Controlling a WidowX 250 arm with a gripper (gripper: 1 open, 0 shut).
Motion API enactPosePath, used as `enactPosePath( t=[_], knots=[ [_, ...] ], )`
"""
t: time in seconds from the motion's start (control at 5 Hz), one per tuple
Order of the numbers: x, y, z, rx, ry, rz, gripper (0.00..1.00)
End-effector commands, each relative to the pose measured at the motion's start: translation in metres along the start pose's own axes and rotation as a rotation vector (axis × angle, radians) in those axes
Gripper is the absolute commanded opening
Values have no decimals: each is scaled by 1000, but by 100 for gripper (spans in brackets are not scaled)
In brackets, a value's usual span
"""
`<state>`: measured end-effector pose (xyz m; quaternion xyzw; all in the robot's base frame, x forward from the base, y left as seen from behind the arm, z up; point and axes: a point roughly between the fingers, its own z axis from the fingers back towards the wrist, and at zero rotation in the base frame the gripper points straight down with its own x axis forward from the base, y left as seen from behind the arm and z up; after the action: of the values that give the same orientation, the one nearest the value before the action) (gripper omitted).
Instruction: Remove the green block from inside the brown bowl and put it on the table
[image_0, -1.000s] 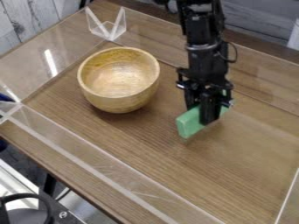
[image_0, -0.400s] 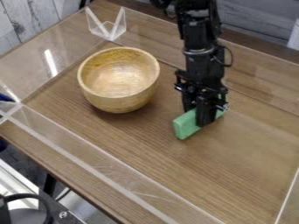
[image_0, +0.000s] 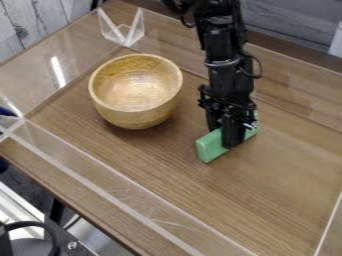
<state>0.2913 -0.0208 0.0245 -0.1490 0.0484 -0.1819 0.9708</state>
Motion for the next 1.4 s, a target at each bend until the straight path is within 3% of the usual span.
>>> enactPosePath(
  t=[0.0,0.2,0.4,0.6,1.0,1.2],
  knots=[
    [11,5,12,13,-24,19,0],
    [12,5,13,-1,6,57,100],
    [11,10,22,10,-9,57,100],
    [7,13,45,33,-57,53,100],
    [-23,28,108,57,-232,131,100],
    [-27,45,131,108,-292,288,100]
  ],
)
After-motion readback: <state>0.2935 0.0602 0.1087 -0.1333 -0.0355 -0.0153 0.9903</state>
